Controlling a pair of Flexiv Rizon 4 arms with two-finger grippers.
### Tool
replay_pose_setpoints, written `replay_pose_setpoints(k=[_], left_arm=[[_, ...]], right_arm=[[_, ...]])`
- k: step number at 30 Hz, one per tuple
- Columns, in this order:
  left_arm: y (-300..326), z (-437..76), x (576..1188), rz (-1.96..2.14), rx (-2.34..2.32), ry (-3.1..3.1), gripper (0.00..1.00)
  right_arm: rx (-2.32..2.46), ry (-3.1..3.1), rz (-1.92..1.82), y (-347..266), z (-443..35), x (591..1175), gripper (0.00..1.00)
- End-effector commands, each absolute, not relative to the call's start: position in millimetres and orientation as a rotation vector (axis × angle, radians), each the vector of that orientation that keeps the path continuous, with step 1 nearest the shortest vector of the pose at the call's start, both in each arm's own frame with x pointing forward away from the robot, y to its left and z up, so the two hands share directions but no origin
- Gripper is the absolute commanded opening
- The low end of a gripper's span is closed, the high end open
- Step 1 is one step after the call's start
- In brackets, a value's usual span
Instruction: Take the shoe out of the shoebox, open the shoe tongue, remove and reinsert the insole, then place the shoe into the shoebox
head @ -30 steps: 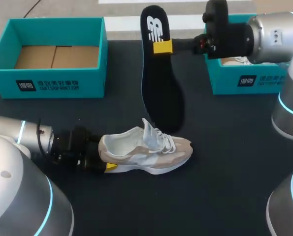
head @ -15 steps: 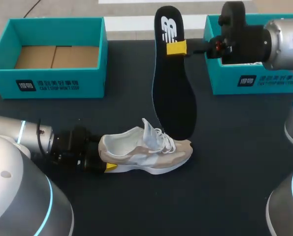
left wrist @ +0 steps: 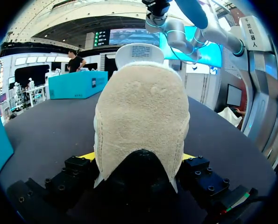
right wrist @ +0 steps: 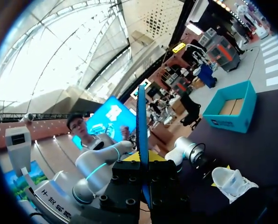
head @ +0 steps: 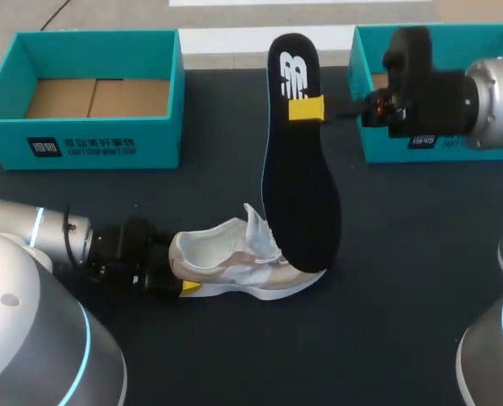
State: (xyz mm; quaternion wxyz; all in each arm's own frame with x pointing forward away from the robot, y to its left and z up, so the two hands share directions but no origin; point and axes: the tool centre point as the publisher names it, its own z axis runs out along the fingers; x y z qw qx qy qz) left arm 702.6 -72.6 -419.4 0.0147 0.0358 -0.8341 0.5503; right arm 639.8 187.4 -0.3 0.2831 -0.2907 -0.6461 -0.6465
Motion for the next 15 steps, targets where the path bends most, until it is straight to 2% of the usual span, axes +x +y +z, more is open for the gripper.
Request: replay_pose_setpoints(k=[1, 15], left_arm=[[-72.2, -419.5, 701.1, 1.713, 0.113, -2.598, 0.0], [-72.2, -419.5, 701.1, 1.713, 0.113, -2.598, 0.0]], right_arm=[[-0.804, -1.725, -1.74, 189.9, 0.2, 625.5, 0.0], [-0.807, -1.72, -1.765, 190.1, -3.3, 614.0, 0.0]])
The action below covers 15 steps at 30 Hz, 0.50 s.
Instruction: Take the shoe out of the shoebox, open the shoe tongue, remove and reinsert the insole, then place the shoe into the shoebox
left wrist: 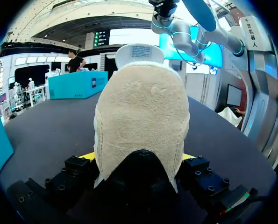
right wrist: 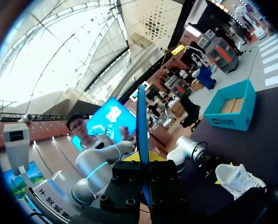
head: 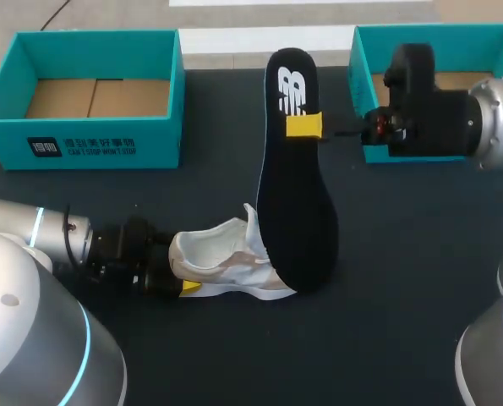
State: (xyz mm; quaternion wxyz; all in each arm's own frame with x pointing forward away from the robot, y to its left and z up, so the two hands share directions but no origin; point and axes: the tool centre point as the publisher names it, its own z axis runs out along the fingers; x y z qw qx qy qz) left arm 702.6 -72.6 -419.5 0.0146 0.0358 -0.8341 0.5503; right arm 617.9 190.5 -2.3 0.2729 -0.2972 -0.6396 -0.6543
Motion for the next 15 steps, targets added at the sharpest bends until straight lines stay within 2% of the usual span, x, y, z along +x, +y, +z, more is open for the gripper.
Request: replay_pose_setpoints(k=[1, 9, 10, 11, 12, 13, 15], left_arm=[[-72.2, -419.5, 701.1, 1.713, 0.113, -2.598, 0.0], [-71.1, -418.9, 700.1, 1.706, 0.107, -2.599, 0.0], [-70.4, -418.5, 699.3, 1.69, 0.1, -2.597, 0.19], [-69.4, -417.8, 698.3, 1.677, 0.103, -2.6, 0.46], [-68.6, -417.2, 697.6, 1.671, 0.107, -2.607, 0.89], [-67.2, -416.3, 696.9, 1.666, 0.113, -2.609, 1.0], [-65.3, -415.1, 696.2, 1.66, 0.119, -2.611, 1.0]], right_arm=[[-0.807, -1.72, -1.765, 190.1, -3.3, 614.0, 0.0], [-0.807, -1.72, -1.765, 190.1, -3.3, 614.0, 0.0], [-0.807, -1.72, -1.765, 190.1, -3.3, 614.0, 0.0], [-0.807, -1.72, -1.765, 190.1, -3.3, 614.0, 0.0], [-0.807, -1.72, -1.765, 190.1, -3.3, 614.0, 0.0], [-0.807, -1.72, -1.765, 190.1, -3.3, 614.0, 0.0], [-0.807, -1.72, -1.765, 190.1, -3.3, 614.0, 0.0]])
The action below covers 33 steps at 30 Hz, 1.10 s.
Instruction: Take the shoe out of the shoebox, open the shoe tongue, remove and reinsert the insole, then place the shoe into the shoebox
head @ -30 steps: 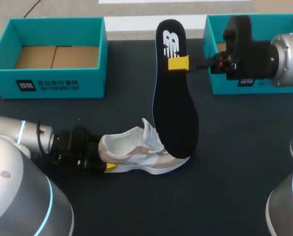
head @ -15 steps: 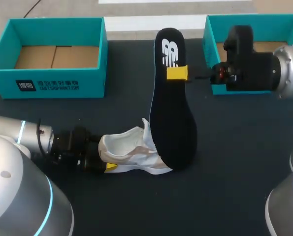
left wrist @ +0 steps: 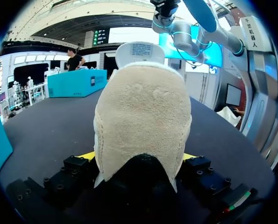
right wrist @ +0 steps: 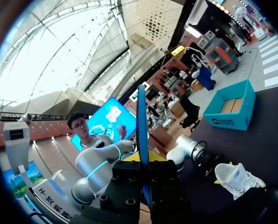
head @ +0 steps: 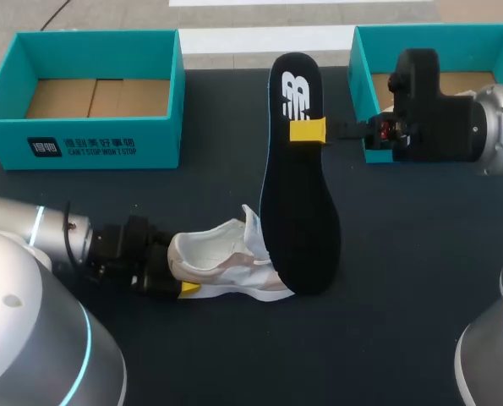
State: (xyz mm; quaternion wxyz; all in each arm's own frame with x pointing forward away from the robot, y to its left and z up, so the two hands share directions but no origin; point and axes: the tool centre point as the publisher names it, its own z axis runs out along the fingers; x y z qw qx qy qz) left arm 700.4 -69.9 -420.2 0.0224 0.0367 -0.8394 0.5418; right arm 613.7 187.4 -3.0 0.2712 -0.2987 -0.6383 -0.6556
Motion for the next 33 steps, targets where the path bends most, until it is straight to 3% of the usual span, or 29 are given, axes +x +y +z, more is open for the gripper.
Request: replay_pose_setpoints(k=[1, 33], left_arm=[[-64.1, -414.1, 695.9, 1.654, 0.12, -2.612, 1.0], [-41.5, -376.7, 696.6, 1.284, 0.216, -2.811, 1.0]], right_arm=[[-0.807, -1.72, -1.765, 190.1, -3.3, 614.0, 0.0], [-0.807, -1.72, -1.765, 190.1, -3.3, 614.0, 0.0]])
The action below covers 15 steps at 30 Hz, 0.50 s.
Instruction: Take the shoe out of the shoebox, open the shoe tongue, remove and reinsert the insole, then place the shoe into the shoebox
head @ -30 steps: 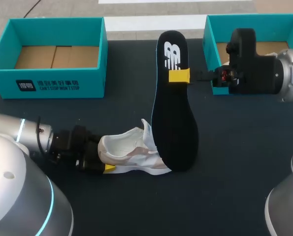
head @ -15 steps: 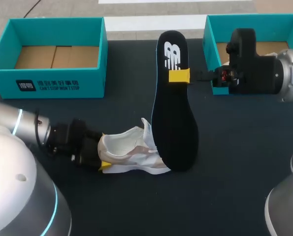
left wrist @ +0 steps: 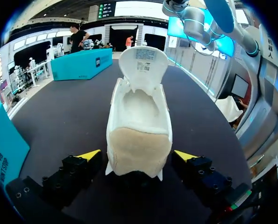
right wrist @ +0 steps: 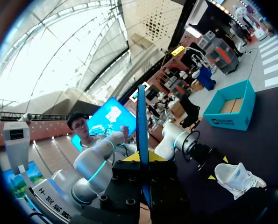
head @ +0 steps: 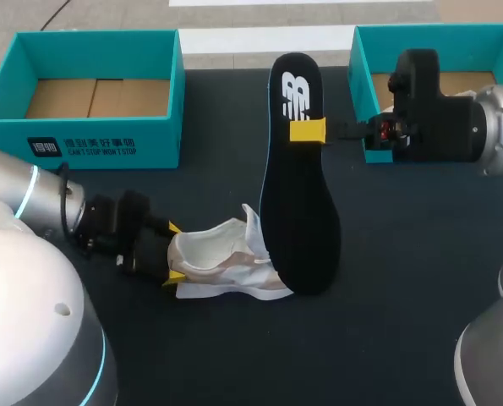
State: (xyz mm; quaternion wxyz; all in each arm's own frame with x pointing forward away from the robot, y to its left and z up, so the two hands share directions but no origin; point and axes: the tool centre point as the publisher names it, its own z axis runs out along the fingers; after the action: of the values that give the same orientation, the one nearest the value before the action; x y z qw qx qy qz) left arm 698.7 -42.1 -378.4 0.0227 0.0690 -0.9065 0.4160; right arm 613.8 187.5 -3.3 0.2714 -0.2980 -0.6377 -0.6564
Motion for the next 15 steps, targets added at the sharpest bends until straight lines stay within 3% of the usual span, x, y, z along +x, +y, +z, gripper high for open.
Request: replay_pose_setpoints(k=[1, 15], left_arm=[[-41.5, -376.7, 696.6, 1.284, 0.216, -2.811, 1.0], [-35.1, -355.2, 702.6, 1.032, 0.205, -2.96, 1.0]], right_arm=[[-0.807, -1.72, -1.765, 190.1, -3.3, 614.0, 0.0], [-0.807, -1.72, -1.765, 190.1, -3.3, 614.0, 0.0]])
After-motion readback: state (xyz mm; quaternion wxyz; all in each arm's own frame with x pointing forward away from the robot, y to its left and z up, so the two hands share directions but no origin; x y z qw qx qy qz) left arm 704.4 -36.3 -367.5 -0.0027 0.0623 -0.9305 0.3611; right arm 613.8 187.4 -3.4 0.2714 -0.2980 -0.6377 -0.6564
